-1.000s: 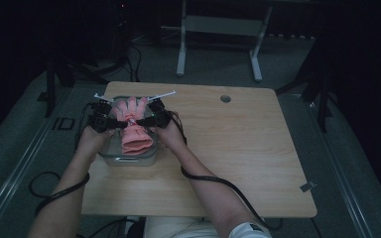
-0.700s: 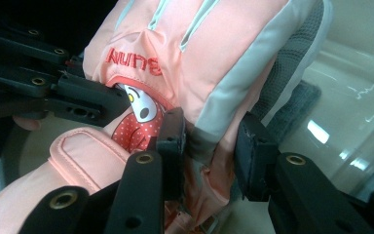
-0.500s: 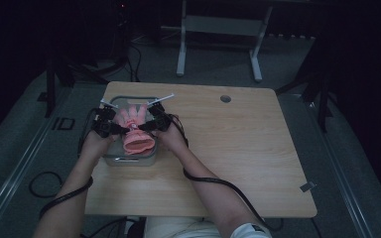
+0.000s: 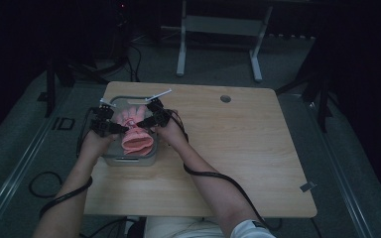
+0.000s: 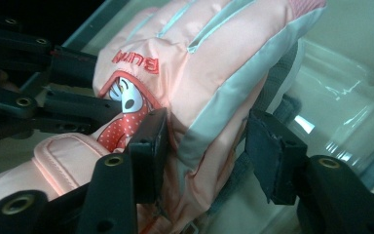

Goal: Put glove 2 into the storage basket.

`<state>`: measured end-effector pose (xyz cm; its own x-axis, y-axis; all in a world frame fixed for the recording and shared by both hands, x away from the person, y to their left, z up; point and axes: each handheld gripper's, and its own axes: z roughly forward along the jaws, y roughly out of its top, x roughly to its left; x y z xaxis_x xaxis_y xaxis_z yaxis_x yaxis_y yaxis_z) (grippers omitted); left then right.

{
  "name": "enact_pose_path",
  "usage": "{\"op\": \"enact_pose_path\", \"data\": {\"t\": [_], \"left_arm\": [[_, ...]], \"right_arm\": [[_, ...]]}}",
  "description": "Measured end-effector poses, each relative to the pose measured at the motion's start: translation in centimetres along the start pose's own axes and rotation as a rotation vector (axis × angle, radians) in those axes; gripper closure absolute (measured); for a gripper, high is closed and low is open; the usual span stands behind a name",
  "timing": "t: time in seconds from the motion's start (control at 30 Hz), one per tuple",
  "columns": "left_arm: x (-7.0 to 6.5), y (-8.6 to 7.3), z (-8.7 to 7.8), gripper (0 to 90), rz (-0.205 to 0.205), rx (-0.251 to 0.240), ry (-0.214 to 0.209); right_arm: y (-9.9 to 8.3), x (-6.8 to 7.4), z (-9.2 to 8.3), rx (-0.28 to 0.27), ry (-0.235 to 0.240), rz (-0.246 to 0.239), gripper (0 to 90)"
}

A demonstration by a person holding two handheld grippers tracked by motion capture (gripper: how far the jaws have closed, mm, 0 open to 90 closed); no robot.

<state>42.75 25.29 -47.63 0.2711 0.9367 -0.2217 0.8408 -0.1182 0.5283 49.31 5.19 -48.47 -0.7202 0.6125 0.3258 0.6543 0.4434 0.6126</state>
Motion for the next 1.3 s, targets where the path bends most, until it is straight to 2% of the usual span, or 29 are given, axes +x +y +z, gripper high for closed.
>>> {"op": "enact_pose_path", "data": {"t": [0.13,0.33,0.5,0.57,0.7,0.73,0.77,0.97,1.3], "left_arm": [[-0.6,-0.1,0.1,52.4,0.026,0.009,0.001],[-1.1,0.0,0.0,51.0,0.039,-0.002,-0.001],[-1.3,0.0,-0.2,52.2,0.059,0.012,0.003],[-1.3,0.1,-0.4,51.0,0.053,0.004,0.008],[-1.1,0.2,-0.8,41.9,0.044,-0.016,0.017],[-1.0,0.3,-1.1,41.9,0.028,-0.029,0.033],[-0.9,0.3,-1.2,35.4,0.02,-0.03,0.037],[-1.1,0.5,-2.0,36.9,0.026,-0.058,0.045],[-1.3,0.7,-3.2,34.3,0.035,-0.089,0.047]], "right_arm": [[0.2,0.0,-0.6,-0.008,0.001,-0.038,47.0],[0.3,-0.2,-1.8,-0.036,0.016,-0.039,42.6],[0.4,-0.5,-2.9,-0.057,0.025,-0.029,42.5],[0.3,-0.5,-3.2,-0.062,0.023,-0.031,42.3],[0.3,-0.6,-3.6,-0.069,0.028,-0.03,42.2],[0.2,-0.6,-3.7,-0.074,0.03,-0.031,42.2],[0.2,-0.6,-4.0,-0.086,0.035,-0.035,42.0],[0.3,-0.6,-4.9,-0.125,0.045,-0.047,42.4],[-0.4,-1.3,-5.7,-0.134,0.051,-0.029,42.5]]}}
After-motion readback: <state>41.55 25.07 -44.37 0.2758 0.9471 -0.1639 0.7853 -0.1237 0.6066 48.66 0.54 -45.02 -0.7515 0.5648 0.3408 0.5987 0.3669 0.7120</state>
